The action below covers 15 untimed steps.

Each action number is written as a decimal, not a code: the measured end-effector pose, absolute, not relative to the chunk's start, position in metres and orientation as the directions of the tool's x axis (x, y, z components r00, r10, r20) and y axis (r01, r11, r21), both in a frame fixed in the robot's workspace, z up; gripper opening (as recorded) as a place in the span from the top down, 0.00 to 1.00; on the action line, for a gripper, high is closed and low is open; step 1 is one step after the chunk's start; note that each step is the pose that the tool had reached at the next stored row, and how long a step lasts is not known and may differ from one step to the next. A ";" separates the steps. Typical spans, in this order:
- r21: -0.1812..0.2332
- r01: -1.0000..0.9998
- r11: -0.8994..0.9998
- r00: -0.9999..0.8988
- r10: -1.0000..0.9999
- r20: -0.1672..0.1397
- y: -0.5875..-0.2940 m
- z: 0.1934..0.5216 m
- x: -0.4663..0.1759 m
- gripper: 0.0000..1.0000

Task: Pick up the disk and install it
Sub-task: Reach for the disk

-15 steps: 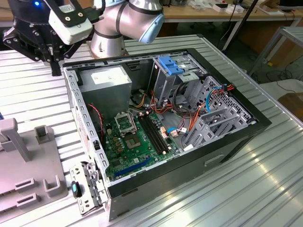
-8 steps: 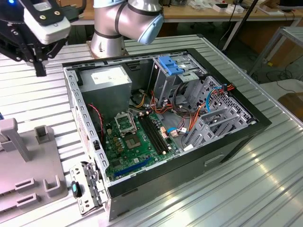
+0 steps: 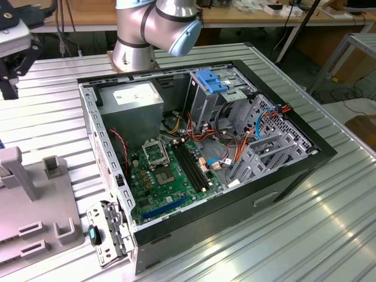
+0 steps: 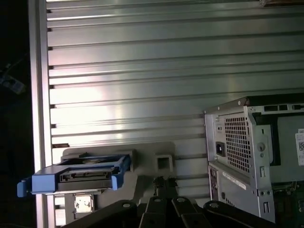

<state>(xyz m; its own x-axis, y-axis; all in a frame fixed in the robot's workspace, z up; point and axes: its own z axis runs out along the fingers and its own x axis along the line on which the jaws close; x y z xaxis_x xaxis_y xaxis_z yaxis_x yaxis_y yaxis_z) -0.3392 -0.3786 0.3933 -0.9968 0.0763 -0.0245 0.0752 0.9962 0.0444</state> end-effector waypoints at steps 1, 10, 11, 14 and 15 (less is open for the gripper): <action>0.044 0.075 0.996 -0.997 0.076 -0.025 -0.378 0.393 -0.344 0.89; 0.044 0.075 0.996 -0.997 0.076 -0.024 -0.373 0.393 -0.412 0.89; 0.044 0.075 0.996 -0.997 0.076 -0.024 -0.373 0.393 -0.431 0.89; 0.044 0.075 0.996 -0.997 0.076 -0.024 -0.373 0.393 -0.449 0.89; 0.044 0.075 0.996 -0.997 0.076 -0.024 -0.373 0.393 -0.455 0.89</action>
